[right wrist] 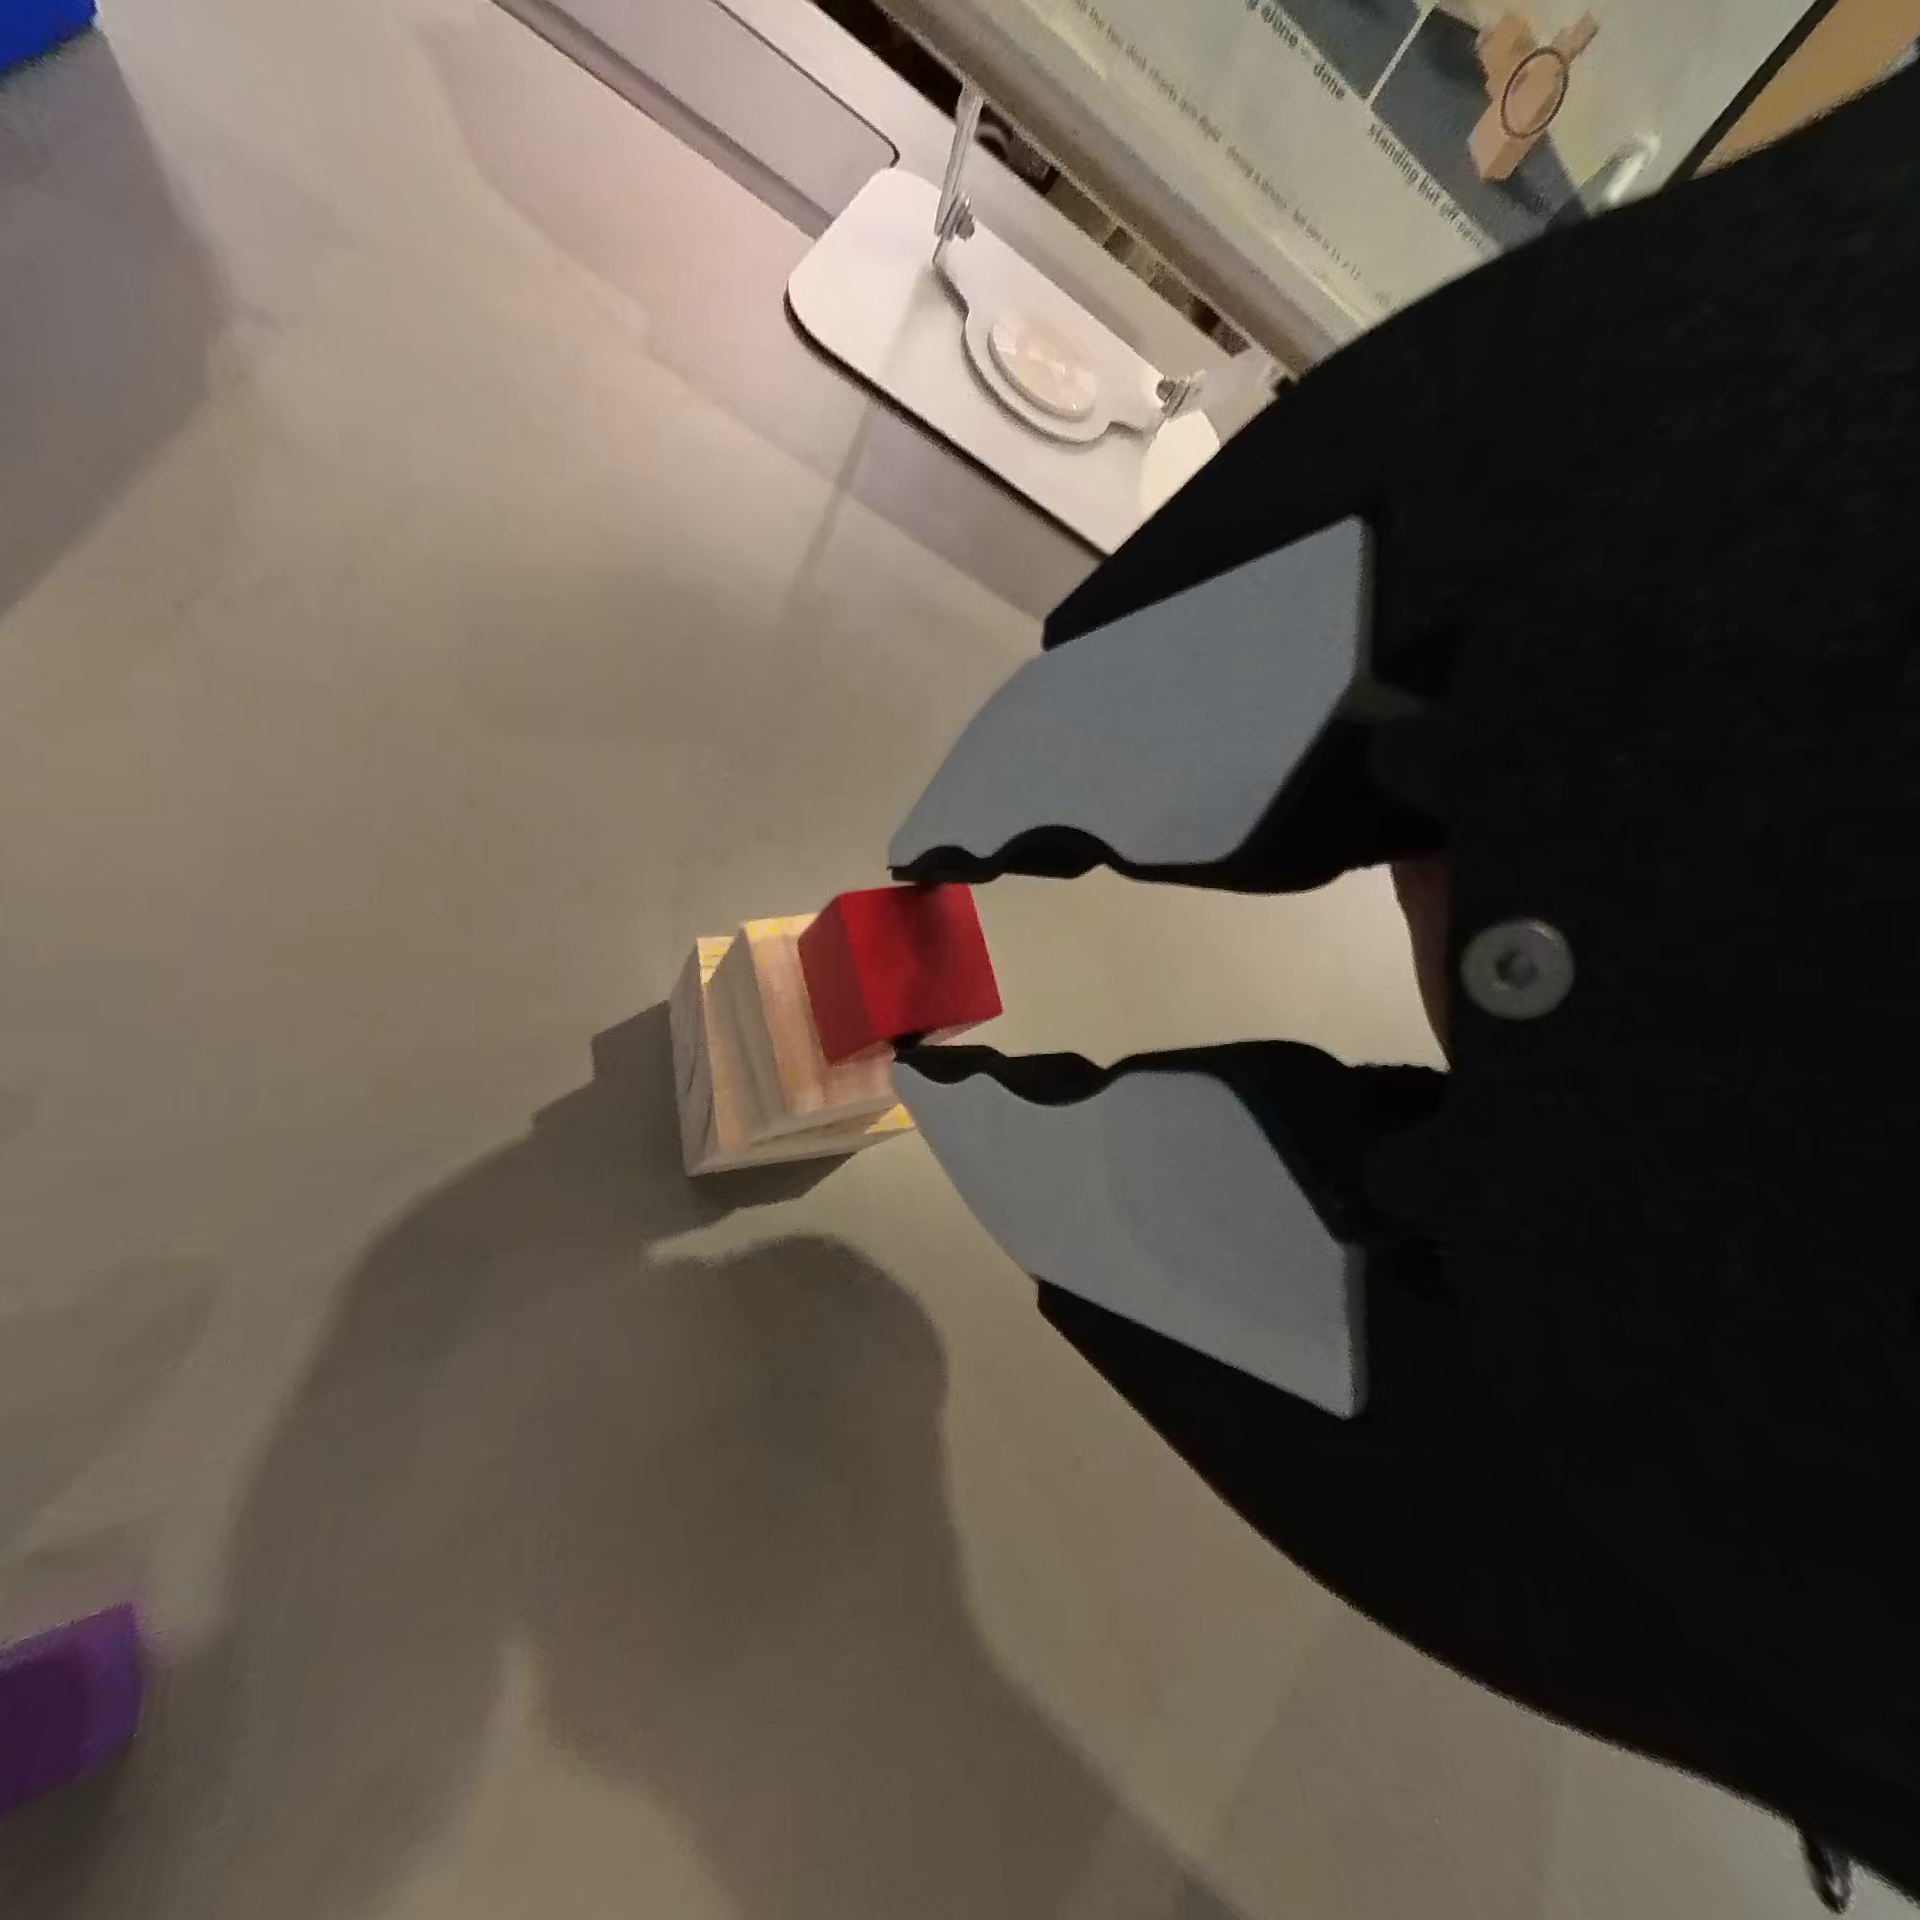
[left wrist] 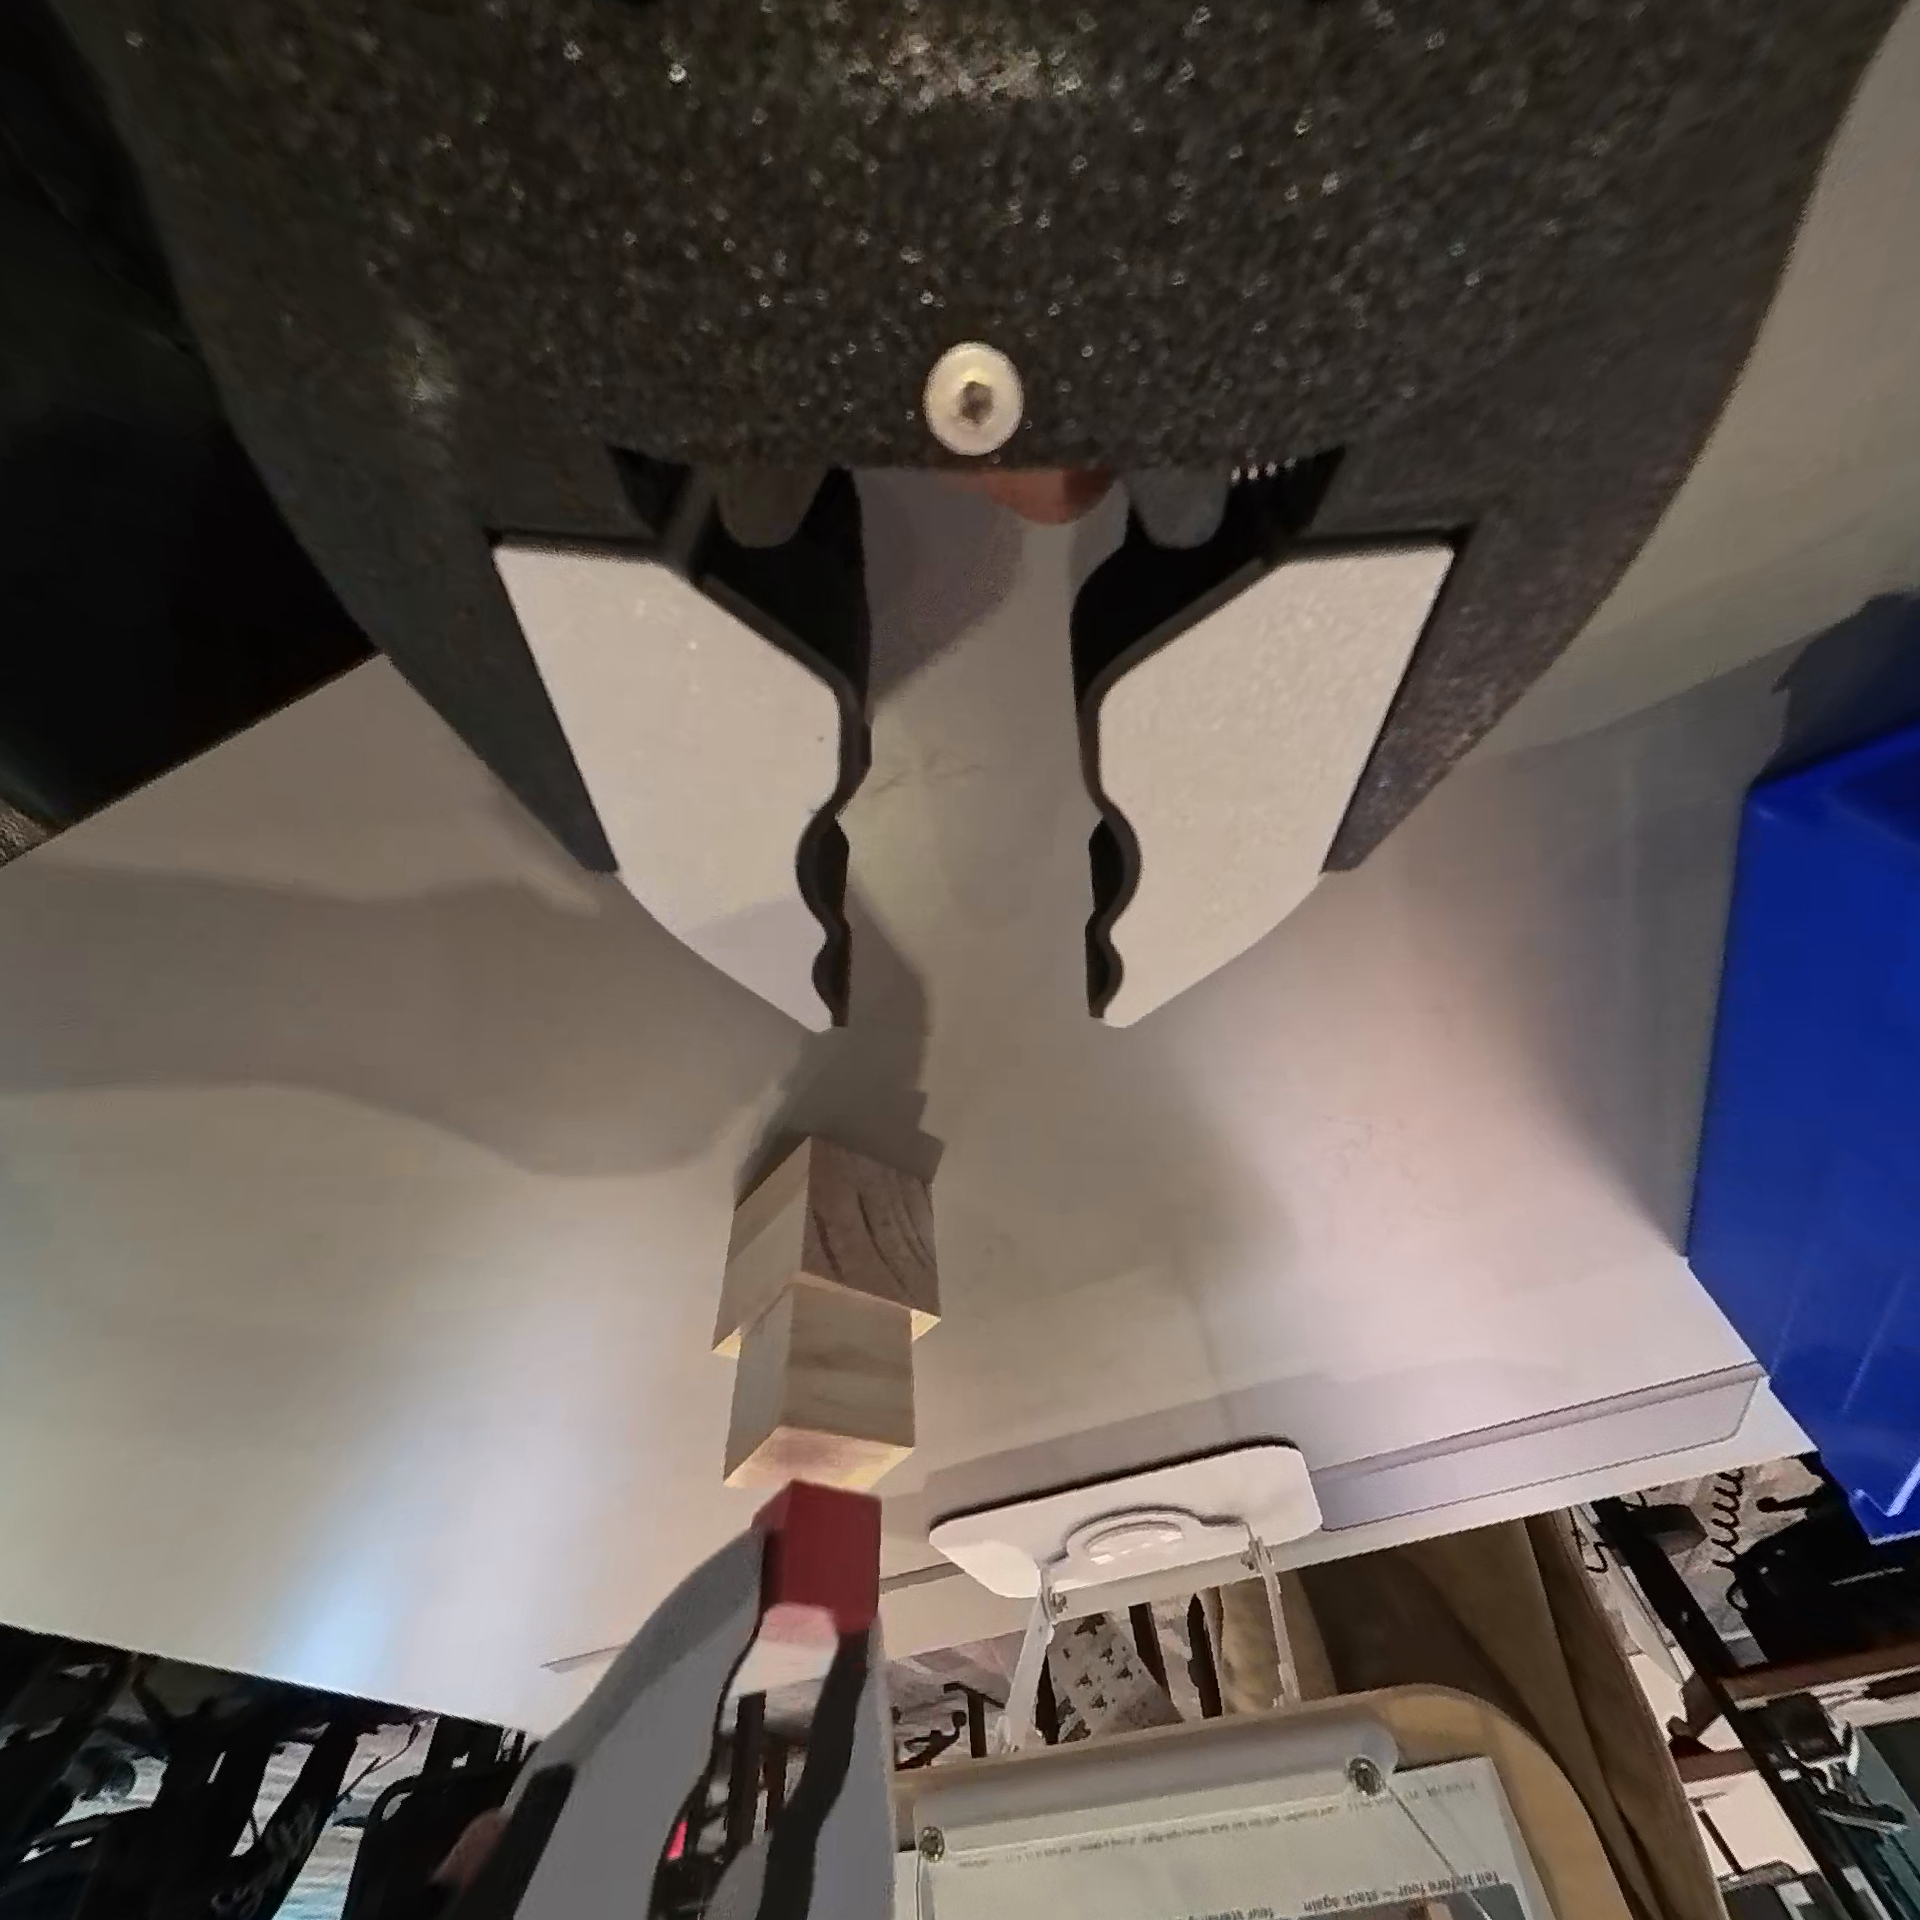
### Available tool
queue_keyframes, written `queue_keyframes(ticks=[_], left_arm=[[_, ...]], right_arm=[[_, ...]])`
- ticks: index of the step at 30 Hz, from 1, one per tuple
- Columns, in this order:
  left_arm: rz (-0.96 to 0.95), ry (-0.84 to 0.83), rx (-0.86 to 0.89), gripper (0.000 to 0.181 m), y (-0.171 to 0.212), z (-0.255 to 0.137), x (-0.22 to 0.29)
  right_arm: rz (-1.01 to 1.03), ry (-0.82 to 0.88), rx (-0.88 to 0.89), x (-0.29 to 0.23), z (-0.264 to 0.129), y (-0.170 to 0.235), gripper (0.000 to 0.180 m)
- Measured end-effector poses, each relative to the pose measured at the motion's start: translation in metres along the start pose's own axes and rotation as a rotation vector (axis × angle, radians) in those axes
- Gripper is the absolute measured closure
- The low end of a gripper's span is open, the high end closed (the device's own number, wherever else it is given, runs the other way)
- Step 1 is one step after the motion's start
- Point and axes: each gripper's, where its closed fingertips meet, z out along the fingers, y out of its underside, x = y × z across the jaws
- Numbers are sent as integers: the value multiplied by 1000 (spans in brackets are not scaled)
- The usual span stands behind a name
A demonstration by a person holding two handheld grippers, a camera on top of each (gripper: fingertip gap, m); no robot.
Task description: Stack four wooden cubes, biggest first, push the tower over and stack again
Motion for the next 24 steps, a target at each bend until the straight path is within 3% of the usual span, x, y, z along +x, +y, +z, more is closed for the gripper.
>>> queue_keyframes(ticks=[8,10,14,17,19,21,24], left_arm=[[16,1,20,138,-7,-5,4],[16,6,20,138,-8,-5,5],[35,2,12,137,-7,-6,3],[89,26,-33,141,-4,-14,-3],[83,142,-104,138,3,-21,5],[60,253,-146,136,5,-29,17],[144,329,-225,133,17,-29,30]], right_arm=[[15,-3,1,-3,7,0,149],[26,30,-8,1,7,2,137],[68,112,37,6,-20,5,129],[163,267,181,1,-64,2,133],[261,391,273,-15,-84,9,134],[377,467,369,-43,-86,16,136],[578,499,372,-85,-63,39,140]])
